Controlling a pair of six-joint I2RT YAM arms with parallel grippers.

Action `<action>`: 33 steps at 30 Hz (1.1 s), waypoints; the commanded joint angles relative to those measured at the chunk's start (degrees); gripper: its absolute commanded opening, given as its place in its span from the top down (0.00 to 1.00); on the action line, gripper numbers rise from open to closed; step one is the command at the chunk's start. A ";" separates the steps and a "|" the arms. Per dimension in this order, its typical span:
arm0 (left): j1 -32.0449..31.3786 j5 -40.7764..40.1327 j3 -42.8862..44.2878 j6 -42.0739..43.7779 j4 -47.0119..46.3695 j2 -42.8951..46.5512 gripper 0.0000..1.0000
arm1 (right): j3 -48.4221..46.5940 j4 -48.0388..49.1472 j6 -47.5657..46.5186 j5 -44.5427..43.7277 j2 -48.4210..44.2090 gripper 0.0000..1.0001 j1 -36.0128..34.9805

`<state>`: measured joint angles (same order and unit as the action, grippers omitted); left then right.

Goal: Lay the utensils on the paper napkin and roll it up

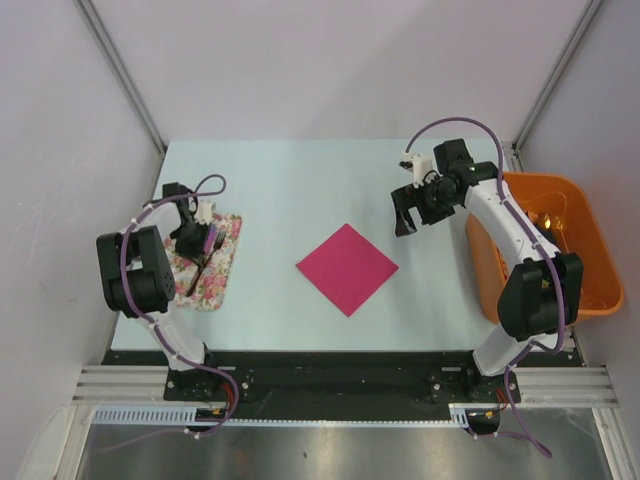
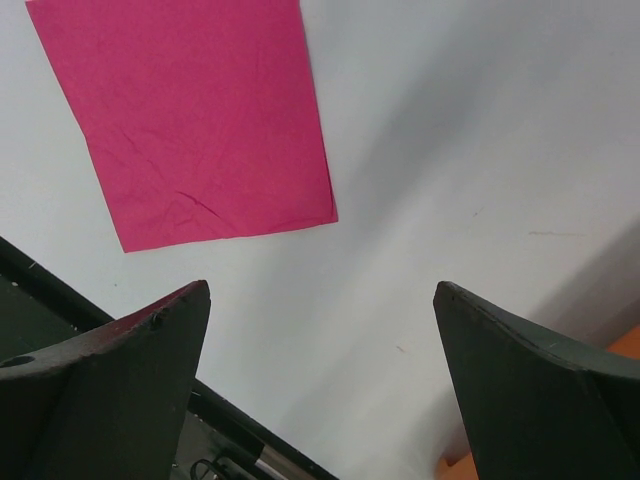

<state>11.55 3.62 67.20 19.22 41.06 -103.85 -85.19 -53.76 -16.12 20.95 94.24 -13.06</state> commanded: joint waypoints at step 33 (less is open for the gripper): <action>-21.20 -0.92 12.34 -30.99 0.43 19.04 1.00 | -0.24 7.44 8.38 10.69 -2.66 0.00 3.21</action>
<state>-1.30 10.68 79.26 -0.40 42.57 -87.61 -86.30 -47.77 -8.91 31.03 92.99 -11.68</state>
